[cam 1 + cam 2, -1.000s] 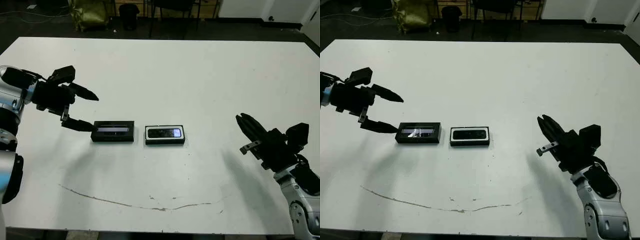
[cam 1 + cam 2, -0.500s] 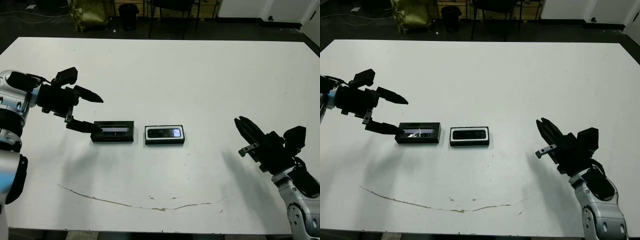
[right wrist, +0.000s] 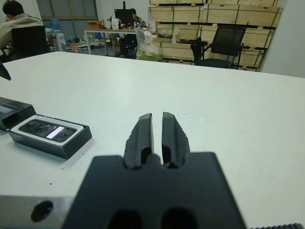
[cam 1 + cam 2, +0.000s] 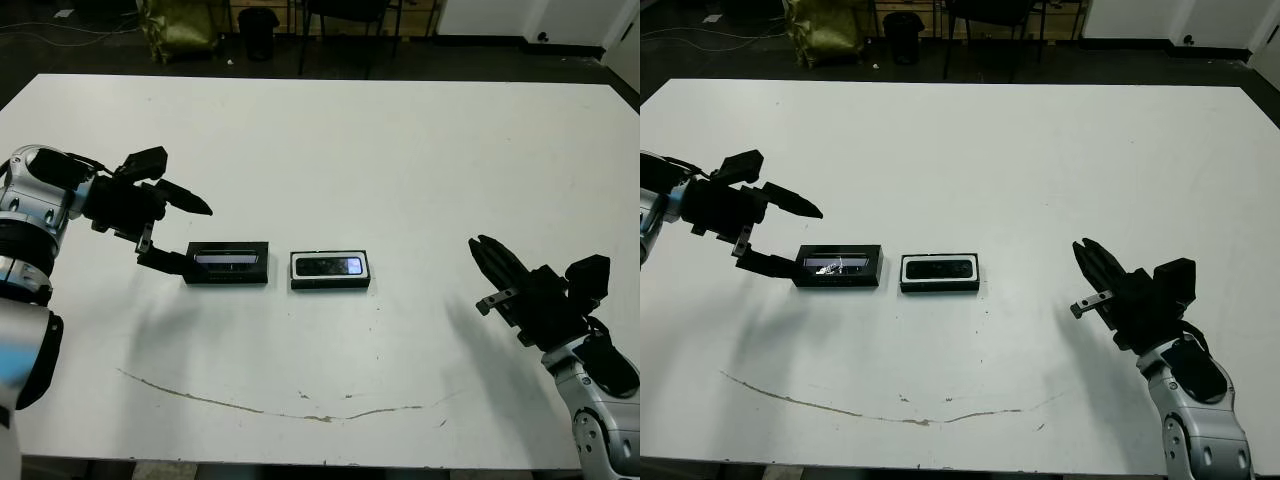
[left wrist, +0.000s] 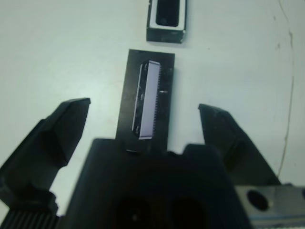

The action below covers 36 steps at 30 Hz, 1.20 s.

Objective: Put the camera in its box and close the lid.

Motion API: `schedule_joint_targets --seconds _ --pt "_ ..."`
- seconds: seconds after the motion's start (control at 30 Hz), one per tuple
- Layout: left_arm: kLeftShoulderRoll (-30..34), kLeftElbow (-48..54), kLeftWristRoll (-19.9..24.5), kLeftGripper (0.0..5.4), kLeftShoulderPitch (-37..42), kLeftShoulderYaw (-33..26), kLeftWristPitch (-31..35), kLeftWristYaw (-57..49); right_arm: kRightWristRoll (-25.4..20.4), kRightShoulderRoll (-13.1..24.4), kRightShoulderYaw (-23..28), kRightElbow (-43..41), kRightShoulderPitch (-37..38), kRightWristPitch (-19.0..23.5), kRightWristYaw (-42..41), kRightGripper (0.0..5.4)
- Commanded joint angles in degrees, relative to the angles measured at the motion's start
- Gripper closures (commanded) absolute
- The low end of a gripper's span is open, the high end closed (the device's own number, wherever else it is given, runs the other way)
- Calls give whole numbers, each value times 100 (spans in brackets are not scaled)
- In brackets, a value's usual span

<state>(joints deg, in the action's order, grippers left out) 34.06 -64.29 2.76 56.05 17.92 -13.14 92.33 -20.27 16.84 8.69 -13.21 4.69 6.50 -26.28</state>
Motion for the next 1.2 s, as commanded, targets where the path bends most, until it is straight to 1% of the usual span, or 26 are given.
schedule_joint_targets --seconds 0.03,0.3,0.43,0.63,0.77,0.87,0.93,1.07,1.2 --pt "-64 -107 -111 1 -31 37 -77 17 -57 -8 -10 106 50 29 -58 540" --pt "-157 -181 -313 1 14 60 -93 17 -186 -2 15 246 23 13 -196 540" --pt "-236 -196 -401 1 5 -23 -125 17 -193 19 29 261 24 41 -218 540" --pt "-343 -315 -566 1 -4 -125 -232 0 -171 8 28 354 17 -52 -271 540" --pt "-382 -399 -640 1 17 -185 -217 0 -282 -10 59 457 -17 -87 -375 540" --pt "-393 -389 -681 1 6 -229 -341 -28 -239 18 45 449 -7 -101 -361 540" --pt "-406 -407 -718 1 14 -242 -350 -12 -334 5 58 490 -29 -91 -431 540" --pt "-413 -448 -835 1 23 -232 -340 -56 -251 42 30 381 -5 21 -309 540" --pt "-408 -476 -970 1 21 -212 -367 -117 -260 41 26 372 -4 -16 -320 540"
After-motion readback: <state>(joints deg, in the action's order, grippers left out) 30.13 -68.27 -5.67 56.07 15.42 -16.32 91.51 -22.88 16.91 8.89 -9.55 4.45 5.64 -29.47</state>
